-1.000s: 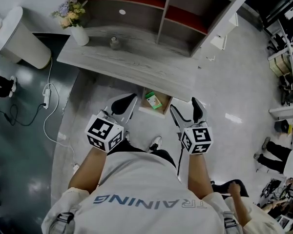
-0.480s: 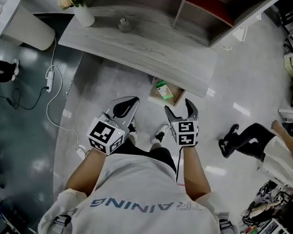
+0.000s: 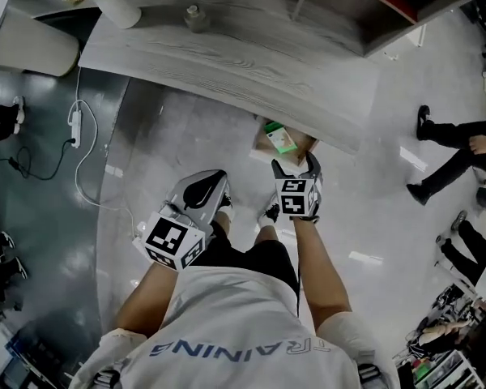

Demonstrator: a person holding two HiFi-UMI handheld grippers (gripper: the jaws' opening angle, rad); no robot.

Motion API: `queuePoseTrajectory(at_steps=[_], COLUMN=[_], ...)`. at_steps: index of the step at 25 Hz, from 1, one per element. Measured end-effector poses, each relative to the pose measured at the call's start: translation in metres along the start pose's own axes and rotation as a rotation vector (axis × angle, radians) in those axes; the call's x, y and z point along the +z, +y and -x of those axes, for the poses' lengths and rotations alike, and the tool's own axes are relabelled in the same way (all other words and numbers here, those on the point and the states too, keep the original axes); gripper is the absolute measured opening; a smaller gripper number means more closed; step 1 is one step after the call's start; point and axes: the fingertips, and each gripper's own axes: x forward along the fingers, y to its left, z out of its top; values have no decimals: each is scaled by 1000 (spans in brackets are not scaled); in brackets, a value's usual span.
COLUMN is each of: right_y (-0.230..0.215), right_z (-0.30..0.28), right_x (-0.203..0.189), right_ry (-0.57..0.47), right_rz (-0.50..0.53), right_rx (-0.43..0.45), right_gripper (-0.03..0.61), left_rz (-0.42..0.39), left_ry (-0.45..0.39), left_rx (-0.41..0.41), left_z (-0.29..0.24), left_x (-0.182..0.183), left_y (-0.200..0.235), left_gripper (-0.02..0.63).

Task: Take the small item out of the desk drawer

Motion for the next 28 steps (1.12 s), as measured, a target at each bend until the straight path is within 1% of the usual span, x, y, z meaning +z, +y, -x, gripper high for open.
queuePoseTrajectory(at_steps=[3, 5, 9, 13, 17, 20, 23, 25, 28], right_y=[3, 5, 0, -8, -8, -12, -12, -9, -8], right_z=[-36, -62, -108, -138, -151, -154, -154, -153, -149], right_x=[-8, -18, -39, -53, -59, -62, -65, -66, -63], right_ry=[33, 63, 132, 190, 216, 225, 231, 237, 226], right_rz=[34, 72, 153, 183, 209, 241, 250, 254, 271], right_rx=[-20, -34, -83, -126, -150, -186, -200, -192, -184], right_gripper=[423, 430, 440, 440, 439, 404, 399, 334, 330], left_rz=[18, 45, 99, 127, 142, 143, 139, 138, 134], left_ry=[8, 20, 55, 86, 107, 113, 121, 124, 118], left_rx=[-7, -1, 29, 59, 59, 45, 40, 41, 39], left_z=[-11, -13, -10, -9, -15, -19, -18, -17, -18], left_x=[-9, -18, -37, -51, -58, -57, -58, -57, -54], left_y=[9, 16, 29, 47, 57, 56, 58, 60, 60], left_gripper=[2, 2, 2, 2, 2, 2, 2, 2, 2])
